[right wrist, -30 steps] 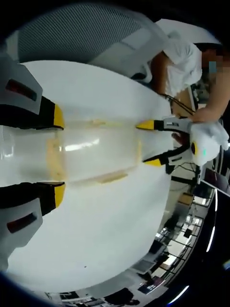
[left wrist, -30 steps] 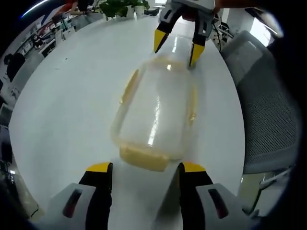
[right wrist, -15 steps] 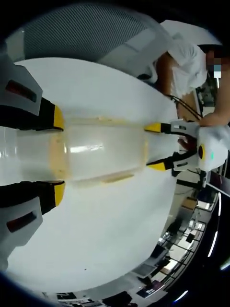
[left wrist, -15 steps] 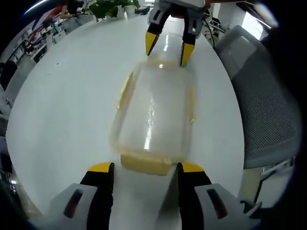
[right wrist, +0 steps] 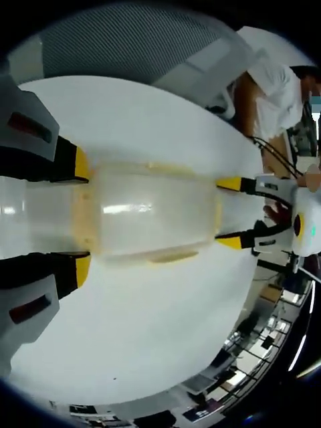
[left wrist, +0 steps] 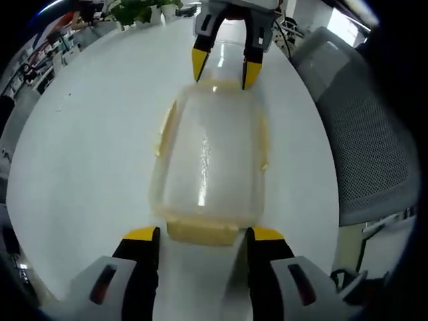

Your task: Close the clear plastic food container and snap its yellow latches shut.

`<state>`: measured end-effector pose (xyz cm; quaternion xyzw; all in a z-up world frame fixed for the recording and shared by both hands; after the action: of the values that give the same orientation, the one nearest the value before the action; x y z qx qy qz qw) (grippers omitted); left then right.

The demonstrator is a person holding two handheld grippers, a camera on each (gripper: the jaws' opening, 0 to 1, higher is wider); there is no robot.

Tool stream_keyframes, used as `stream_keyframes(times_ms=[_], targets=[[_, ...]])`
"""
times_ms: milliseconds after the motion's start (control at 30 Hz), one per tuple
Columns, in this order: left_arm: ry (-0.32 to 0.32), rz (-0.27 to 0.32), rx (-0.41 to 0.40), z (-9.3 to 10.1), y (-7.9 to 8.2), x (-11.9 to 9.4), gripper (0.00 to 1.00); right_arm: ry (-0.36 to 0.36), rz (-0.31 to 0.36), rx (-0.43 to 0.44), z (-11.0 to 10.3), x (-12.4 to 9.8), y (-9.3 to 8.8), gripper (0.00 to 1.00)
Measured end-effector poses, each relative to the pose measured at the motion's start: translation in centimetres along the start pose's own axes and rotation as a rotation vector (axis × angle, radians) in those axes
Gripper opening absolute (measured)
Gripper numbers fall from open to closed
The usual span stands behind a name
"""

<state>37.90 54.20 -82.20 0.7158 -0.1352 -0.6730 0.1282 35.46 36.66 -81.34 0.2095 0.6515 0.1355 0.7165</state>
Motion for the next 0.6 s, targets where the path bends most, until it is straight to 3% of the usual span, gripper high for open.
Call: stream_keyframes(times_ms=[167,267,367,600], targets=[[-0.011,-0.003,0.025,0.03,0.08,-0.01,0.50,0.016,-0.027,-0.015,0.08,0.51,0.04,0.40],[-0.030,0.004,0.082,0.40,0.29,-0.09,0.47,0.028,-0.043,-0.004,0.15,0.52,-0.06,0.40],[-0.038,0.010,0.087,0.30,0.19,-0.30,0.40,0.045,-0.067,-0.023,0.06,0.53,-0.18,0.39],[-0.040,0.028,0.083,0.47,0.30,-0.20,0.39,0.085,-0.058,0.002,0.29,0.63,-0.30,0.38]])
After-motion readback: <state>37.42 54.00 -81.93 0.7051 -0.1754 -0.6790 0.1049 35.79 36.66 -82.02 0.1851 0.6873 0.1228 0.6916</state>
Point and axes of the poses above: the point that each gripper's makers call its tool centre point, and the gripper's own axes: x roughly forward along the fingers, z roughly to its right, y roughly out of its top, the point moved 2 cm from there along -x, roughly backward along the fingers, and after that the axes turned 3 degrees about y, right-handed, at the moved point
